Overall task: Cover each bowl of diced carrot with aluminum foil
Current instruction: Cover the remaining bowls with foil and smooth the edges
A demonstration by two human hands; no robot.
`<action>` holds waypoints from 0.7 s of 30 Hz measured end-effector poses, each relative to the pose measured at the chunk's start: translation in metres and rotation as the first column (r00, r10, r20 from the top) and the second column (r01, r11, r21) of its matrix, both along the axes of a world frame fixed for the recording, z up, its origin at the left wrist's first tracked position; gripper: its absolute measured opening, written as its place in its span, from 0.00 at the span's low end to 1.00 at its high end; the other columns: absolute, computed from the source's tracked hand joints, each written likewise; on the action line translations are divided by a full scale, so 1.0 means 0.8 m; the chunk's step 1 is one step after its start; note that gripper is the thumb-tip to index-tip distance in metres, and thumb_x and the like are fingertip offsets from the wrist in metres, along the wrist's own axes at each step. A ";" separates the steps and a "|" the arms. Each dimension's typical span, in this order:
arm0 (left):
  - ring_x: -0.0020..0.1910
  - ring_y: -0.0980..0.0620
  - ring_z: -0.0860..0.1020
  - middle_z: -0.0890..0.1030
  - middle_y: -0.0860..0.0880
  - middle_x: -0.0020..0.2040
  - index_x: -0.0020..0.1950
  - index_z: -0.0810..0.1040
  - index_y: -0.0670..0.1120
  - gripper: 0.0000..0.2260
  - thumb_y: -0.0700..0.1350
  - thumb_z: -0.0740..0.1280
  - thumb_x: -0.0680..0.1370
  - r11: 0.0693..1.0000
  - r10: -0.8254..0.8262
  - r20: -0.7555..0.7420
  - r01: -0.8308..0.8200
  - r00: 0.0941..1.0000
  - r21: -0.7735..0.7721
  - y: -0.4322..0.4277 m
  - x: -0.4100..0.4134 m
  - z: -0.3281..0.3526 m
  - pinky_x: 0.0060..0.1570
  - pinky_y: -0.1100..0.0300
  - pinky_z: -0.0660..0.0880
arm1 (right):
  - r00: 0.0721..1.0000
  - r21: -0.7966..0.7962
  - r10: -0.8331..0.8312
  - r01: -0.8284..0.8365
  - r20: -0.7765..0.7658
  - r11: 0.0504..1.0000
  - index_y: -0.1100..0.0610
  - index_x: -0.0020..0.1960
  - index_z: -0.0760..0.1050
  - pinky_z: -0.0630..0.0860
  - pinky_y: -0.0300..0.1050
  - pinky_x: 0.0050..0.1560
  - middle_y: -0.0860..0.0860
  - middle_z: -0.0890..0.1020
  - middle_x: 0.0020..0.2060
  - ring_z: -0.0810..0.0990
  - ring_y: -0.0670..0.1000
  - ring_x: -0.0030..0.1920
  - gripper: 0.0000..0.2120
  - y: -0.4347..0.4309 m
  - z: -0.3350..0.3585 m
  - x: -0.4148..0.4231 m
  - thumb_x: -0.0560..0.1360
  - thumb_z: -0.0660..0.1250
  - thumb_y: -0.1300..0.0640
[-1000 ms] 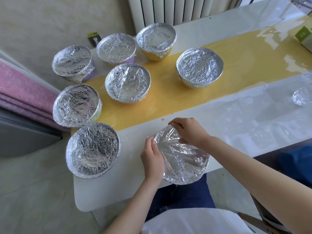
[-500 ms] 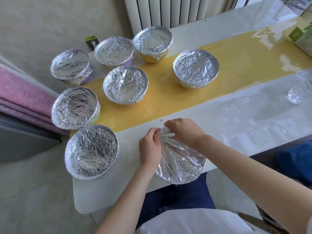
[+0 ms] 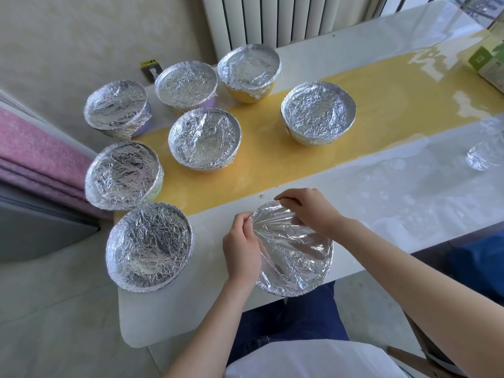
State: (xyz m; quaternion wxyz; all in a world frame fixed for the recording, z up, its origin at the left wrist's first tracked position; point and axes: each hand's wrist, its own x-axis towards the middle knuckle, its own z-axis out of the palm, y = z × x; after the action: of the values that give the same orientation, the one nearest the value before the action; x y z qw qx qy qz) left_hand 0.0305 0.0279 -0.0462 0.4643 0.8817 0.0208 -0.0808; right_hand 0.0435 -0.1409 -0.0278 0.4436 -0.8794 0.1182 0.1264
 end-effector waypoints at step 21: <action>0.31 0.50 0.75 0.80 0.50 0.33 0.48 0.80 0.44 0.06 0.40 0.63 0.79 0.988 -0.144 0.160 0.135 0.977 0.071 -0.007 0.027 -0.003 0.34 0.58 0.70 | 0.962 -0.260 0.272 -0.264 -0.004 0.929 0.57 0.60 0.78 0.70 0.42 0.46 0.55 0.83 0.50 0.79 0.56 0.50 0.14 0.013 0.004 0.017 0.80 0.56 0.62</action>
State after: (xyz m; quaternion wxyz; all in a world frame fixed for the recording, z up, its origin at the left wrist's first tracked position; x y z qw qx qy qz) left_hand 0.0525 0.0221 -0.0489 0.4312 0.8981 -0.0772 -0.0395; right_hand 0.0570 -0.1304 -0.0248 0.3058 -0.9394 0.0054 0.1550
